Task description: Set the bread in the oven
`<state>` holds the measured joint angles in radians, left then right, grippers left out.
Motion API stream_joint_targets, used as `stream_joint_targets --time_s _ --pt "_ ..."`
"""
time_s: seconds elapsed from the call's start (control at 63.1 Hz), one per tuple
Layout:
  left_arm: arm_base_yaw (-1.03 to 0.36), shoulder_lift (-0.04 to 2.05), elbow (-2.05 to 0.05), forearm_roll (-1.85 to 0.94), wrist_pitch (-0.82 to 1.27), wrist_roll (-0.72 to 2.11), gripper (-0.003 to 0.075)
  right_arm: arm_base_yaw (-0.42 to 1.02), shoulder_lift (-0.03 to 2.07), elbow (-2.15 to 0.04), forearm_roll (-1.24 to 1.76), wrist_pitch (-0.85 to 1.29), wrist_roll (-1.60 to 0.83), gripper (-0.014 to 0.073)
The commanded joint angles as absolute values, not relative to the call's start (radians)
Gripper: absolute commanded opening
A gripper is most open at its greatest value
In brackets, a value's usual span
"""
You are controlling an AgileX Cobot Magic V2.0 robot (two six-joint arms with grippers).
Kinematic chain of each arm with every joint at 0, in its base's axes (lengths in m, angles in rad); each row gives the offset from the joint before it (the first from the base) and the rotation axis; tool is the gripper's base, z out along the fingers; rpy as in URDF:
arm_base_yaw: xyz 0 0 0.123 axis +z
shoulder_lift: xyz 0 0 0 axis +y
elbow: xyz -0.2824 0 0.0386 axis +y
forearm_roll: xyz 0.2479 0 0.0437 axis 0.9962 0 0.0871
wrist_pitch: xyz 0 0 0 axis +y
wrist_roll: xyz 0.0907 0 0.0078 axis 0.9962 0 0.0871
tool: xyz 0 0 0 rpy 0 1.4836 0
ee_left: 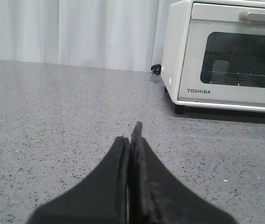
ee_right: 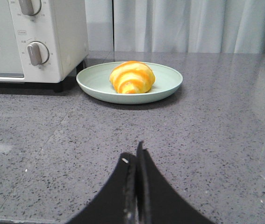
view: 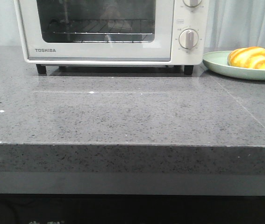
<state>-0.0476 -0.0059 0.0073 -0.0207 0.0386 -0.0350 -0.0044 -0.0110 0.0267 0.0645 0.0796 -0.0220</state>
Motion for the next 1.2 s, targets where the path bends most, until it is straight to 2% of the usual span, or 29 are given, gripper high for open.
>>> stream_joint_targets --time_s 0.0,0.76,0.935,1.188 --pt "-0.046 -0.028 0.031 -0.031 -0.042 -0.037 -0.0018 -0.009 -0.03 0.029 0.064 0.0 -0.028 -0.0067" --pt "-0.046 -0.028 0.008 -0.032 -0.081 -0.037 -0.0018 -0.009 -0.03 0.006 0.107 -0.055 -0.026 -0.0067" --pt "-0.046 -0.007 -0.156 -0.054 -0.033 -0.038 -0.0018 -0.009 -0.029 -0.141 0.131 -0.018 -0.026 -0.0067" --pt "-0.046 0.152 -0.477 -0.054 0.232 -0.038 -0.0018 -0.009 0.087 -0.423 0.06 0.179 -0.026 -0.0067"
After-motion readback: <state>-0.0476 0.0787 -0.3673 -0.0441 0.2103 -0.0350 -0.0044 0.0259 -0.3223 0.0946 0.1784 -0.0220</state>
